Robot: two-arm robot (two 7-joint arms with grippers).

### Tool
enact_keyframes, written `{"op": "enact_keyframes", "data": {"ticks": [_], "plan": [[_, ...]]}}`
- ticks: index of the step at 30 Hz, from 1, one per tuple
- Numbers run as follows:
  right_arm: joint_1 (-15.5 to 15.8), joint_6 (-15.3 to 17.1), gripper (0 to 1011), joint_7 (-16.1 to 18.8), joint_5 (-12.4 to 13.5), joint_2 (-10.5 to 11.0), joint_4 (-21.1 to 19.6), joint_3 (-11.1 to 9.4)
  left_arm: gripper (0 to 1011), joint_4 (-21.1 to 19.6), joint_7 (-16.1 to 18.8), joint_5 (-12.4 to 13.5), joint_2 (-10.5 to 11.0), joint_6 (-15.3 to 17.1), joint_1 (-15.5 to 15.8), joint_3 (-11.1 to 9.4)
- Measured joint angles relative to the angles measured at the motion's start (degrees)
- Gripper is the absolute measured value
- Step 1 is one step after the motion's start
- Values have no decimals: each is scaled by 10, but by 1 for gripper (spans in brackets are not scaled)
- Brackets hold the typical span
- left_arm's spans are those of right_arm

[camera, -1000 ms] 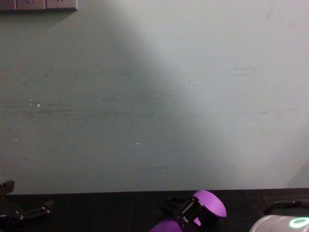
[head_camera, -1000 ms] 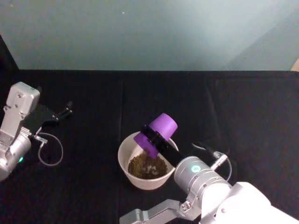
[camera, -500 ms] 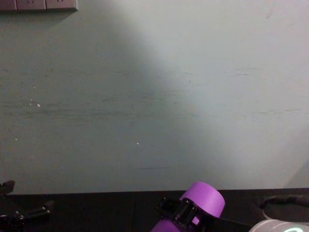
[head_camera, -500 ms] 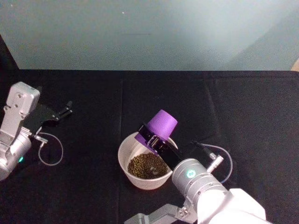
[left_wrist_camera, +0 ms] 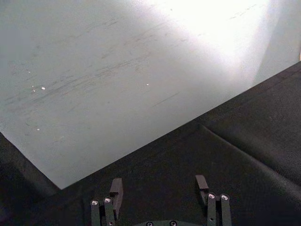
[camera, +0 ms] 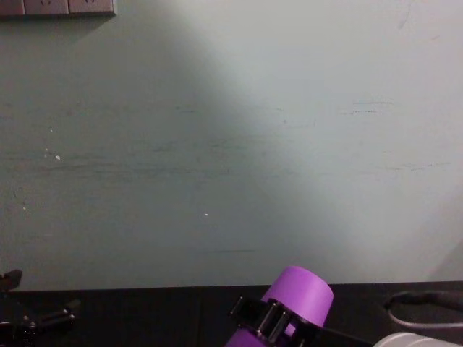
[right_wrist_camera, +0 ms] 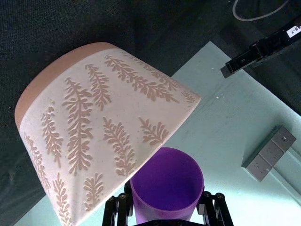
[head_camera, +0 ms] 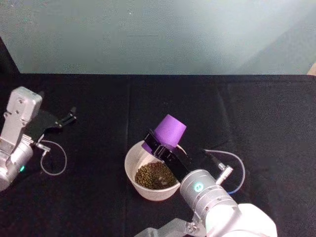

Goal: Pick up the cup and pour the mung beans from the cup into the bowl.

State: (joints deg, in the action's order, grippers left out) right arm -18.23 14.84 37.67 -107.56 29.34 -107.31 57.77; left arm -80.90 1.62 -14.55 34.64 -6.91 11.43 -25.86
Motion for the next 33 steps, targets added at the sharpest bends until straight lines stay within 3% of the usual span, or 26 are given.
{"op": "enact_keyframes", "data": {"ticks": [6,9,18,20,21,22,23,25,28,33], "plan": [[10,11,735,-12,19,0,-6,-13,1000,0,0,0,0,0,0,0],[27,32,734,-38,59,-3,-14,-38,1000,0,0,0,0,0,0,0],[89,53,735,-128,247,-25,-37,-139,1000,0,0,0,0,0,0,0],[103,53,734,-145,296,-34,-39,-166,1000,0,0,0,0,0,0,0],[113,50,734,-158,334,-41,-39,-185,1000,0,0,0,0,0,0,0],[113,50,734,-158,334,-41,-39,-185,1000,0,0,0,0,0,0,0],[123,45,735,-166,366,-49,-39,-205,1000,0,0,0,0,0,0,0],[130,40,734,-173,397,-55,-37,-221,1000,0,0,0,0,0,0,0],[151,21,734,-191,482,-72,-32,-267,1000,0,0,0,0,0,0,0],[173,-7,734,-211,576,-89,-27,-317,1000,0,0,0,0,0,0,0]]}}
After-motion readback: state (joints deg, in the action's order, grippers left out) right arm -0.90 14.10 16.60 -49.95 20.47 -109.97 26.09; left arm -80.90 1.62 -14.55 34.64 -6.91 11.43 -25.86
